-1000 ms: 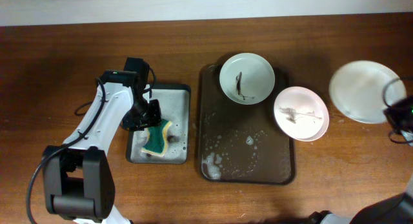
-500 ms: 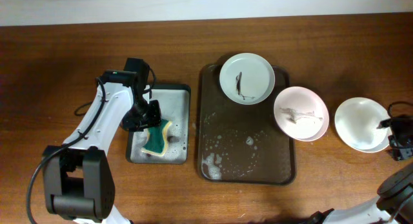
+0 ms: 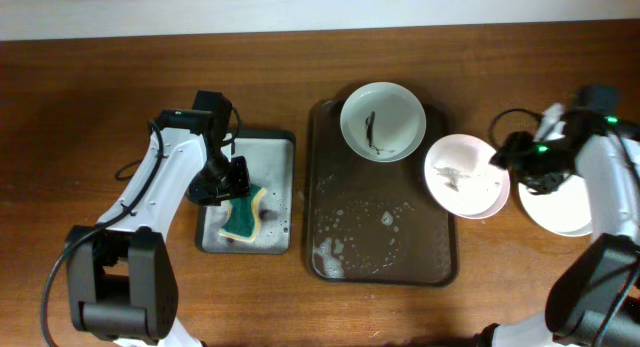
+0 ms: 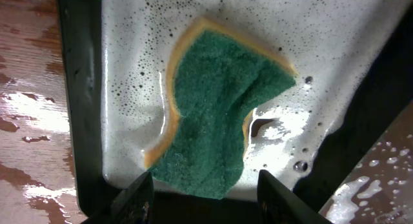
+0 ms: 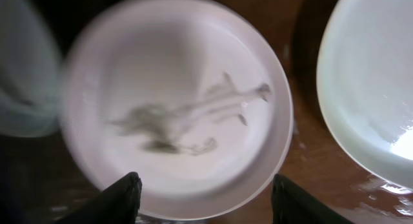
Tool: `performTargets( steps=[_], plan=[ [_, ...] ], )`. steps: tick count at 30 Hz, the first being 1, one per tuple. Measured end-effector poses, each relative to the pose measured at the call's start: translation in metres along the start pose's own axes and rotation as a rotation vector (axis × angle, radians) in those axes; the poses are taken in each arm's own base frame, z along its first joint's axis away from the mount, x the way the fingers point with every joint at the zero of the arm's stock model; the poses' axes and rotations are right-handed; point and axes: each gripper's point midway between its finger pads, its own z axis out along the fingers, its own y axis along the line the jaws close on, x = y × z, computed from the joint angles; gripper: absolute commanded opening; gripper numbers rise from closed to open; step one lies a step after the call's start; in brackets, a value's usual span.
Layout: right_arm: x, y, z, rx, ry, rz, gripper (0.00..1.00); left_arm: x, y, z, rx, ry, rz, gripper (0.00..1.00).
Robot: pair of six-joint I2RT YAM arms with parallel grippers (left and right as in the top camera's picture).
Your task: Clean dirty plates on tray and stack at the side
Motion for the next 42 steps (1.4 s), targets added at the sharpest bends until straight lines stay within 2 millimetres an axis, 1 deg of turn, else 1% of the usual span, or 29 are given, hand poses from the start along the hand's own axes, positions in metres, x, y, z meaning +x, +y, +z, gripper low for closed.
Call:
performTargets(
  steps=[1,2,4,6,9,10,11,12,13,15,16,17,18,20,22,25,27,29,30,31,32,33,35,36,39,40,41,42],
  plan=[
    [0.003,-0.001,0.007,0.051,0.007,-0.014,0.66,0.001,0.000,0.000,-0.001,0.002,0.000,0.50],
    [0.008,-0.008,0.016,0.116,0.020,-0.019,0.66,0.001,0.000,0.000,-0.001,0.004,0.000,0.50],
    [0.012,-0.020,0.027,0.185,0.039,-0.004,0.66,0.001,0.000,0.000,-0.001,0.004,0.000,0.50],
    [0.014,-0.030,0.033,0.227,0.058,0.014,0.66,0.001,0.000,0.000,-0.001,0.004,0.000,0.50],
    [0.020,-0.044,0.043,0.259,0.091,0.045,0.58,0.001,0.000,0.000,-0.001,0.004,0.000,0.50],
    [0.023,-0.049,0.047,0.262,0.105,0.057,0.52,0.001,0.000,0.000,-0.001,0.004,0.000,0.51],
    [0.026,-0.053,0.051,0.260,0.116,0.070,0.50,0.001,0.000,0.000,-0.001,0.004,0.000,0.50],
    [0.029,-0.057,0.055,0.252,0.128,0.087,0.49,0.001,0.000,0.000,-0.001,0.004,0.000,0.51],
    [0.032,-0.060,0.060,0.232,0.143,0.101,0.46,0.001,0.000,0.000,-0.001,0.004,0.000,0.51],
    [0.034,-0.063,0.068,0.177,0.149,0.124,0.36,0.001,0.000,0.000,-0.001,0.004,0.000,0.51],
    [0.035,-0.064,0.070,0.156,0.147,0.128,0.29,0.001,0.000,0.000,-0.001,0.004,0.000,0.51],
    [0.036,-0.064,0.072,0.138,0.150,0.131,0.13,0.001,0.000,0.000,-0.001,0.004,0.000,0.51],
    [0.038,-0.064,0.076,0.111,0.149,0.145,0.04,0.001,0.000,0.000,-0.001,0.003,0.000,0.51],
    [0.043,-0.057,0.079,0.051,0.159,0.151,0.04,0.000,0.000,0.000,0.000,0.002,0.000,0.51],
    [0.039,-0.048,0.076,-0.005,0.145,0.142,0.04,0.000,0.000,0.000,0.000,0.001,0.000,0.51],
    [0.045,-0.038,0.072,-0.057,0.161,0.146,0.04,0.001,0.000,0.000,-0.001,0.004,0.000,0.50],
    [0.049,-0.029,0.058,-0.075,0.153,0.131,0.04,0.001,0.000,0.000,-0.001,0.004,0.000,0.48],
    [0.056,-0.009,0.033,-0.086,0.122,0.048,0.04,0.001,0.000,0.000,-0.001,0.004,0.000,0.47],
    [0.059,0.001,0.025,-0.091,0.108,0.012,0.04,0.001,0.000,0.000,-0.001,0.004,0.000,0.47],
    [0.061,0.005,0.022,-0.095,0.109,-0.002,0.04,0.001,0.000,0.000,-0.001,0.004,0.000,0.45],
    [0.074,0.028,0.009,-0.107,0.105,-0.081,0.04,0.001,0.000,0.000,-0.001,0.005,0.000,0.45],
    [0.082,0.038,0.007,-0.105,0.118,-0.114,0.04,0.001,0.000,0.000,-0.001,0.004,0.000,0.45],
    [0.100,0.051,0.015,-0.082,0.157,-0.145,0.04,0.001,0.000,0.000,-0.001,0.005,0.000,0.45],
    [0.119,0.056,0.026,-0.058,0.198,-0.152,0.04,0.001,0.000,0.000,-0.001,0.005,0.000,0.45],
    [0.147,0.064,0.056,-0.035,0.218,-0.118,0.05,0.002,0.000,-0.001,-0.001,0.004,0.000,0.46],
    [0.157,0.067,0.065,-0.030,0.225,-0.101,0.24,0.001,0.000,-0.002,0.000,0.001,0.000,0.47],
    [0.163,0.069,0.070,-0.030,0.225,-0.095,0.36,0.001,0.000,-0.003,0.002,-0.003,0.000,0.47],
    [0.165,0.072,0.074,-0.030,0.220,-0.085,0.39,0.001,0.000,-0.004,0.003,-0.006,0.001,0.49]
  ],
)
